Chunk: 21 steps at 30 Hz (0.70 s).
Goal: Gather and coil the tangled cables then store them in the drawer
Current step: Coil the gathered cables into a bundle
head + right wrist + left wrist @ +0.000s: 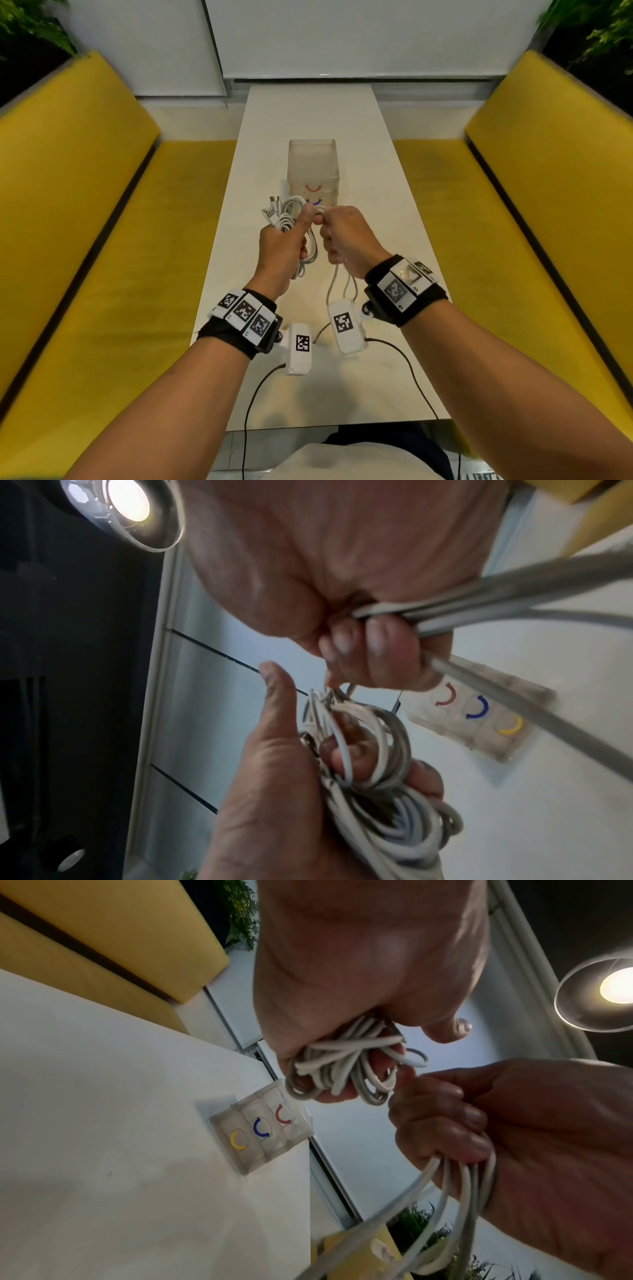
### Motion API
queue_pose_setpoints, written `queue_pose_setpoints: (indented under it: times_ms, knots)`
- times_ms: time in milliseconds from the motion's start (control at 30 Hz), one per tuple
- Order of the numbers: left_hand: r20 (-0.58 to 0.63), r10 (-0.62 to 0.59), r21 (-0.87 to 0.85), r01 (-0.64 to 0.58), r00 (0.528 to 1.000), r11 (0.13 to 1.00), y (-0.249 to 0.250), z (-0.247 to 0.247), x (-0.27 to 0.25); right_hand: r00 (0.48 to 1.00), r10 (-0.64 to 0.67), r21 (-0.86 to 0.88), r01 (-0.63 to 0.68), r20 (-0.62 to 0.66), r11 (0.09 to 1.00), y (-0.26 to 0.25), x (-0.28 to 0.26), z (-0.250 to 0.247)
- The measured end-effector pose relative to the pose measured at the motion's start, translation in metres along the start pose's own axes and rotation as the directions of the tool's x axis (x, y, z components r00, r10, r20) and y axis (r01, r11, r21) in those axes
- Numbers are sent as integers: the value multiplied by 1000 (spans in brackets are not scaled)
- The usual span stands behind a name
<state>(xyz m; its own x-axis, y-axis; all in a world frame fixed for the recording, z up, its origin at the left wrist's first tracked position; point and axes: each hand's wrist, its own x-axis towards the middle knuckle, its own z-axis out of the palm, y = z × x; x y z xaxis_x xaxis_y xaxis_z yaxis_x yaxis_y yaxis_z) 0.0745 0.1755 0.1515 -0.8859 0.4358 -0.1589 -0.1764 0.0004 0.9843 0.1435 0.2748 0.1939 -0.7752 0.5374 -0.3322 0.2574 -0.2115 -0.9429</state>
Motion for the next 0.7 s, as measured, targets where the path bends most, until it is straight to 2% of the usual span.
queue_pose_setpoints:
  times_ms: [133, 333, 433, 500, 567, 633, 700]
  knots:
    - [22, 16, -18, -15, 1000, 1000, -1, 1, 0, 990, -132, -103, 128, -42, 986, 2, 2, 3]
    - [54, 0, -134, 7, 999, 991, -2, 3, -1, 961, -273, -97, 268, -47, 959, 13, -4, 9]
    - [47, -13, -197, 22, 999, 980, -1, 6, -1, 967, -253, -14, 253, 8, 967, 10, -13, 9]
    - [17, -16, -188, 18, 1000, 982, -1, 4, 0, 966, -234, 59, 229, 106, 972, 7, -20, 7]
    - [-8, -6, -187, 5, 1000, 982, -1, 3, 1, 943, -280, 13, 282, 181, 959, 6, -23, 3]
    - [5, 9, -195, -7, 1000, 981, -1, 3, 1, 933, -320, -21, 328, 168, 945, 8, -20, 1]
    - [42, 28, -204, -19, 999, 979, -2, 5, -1, 933, -347, -3, 349, 96, 937, 12, -16, 2]
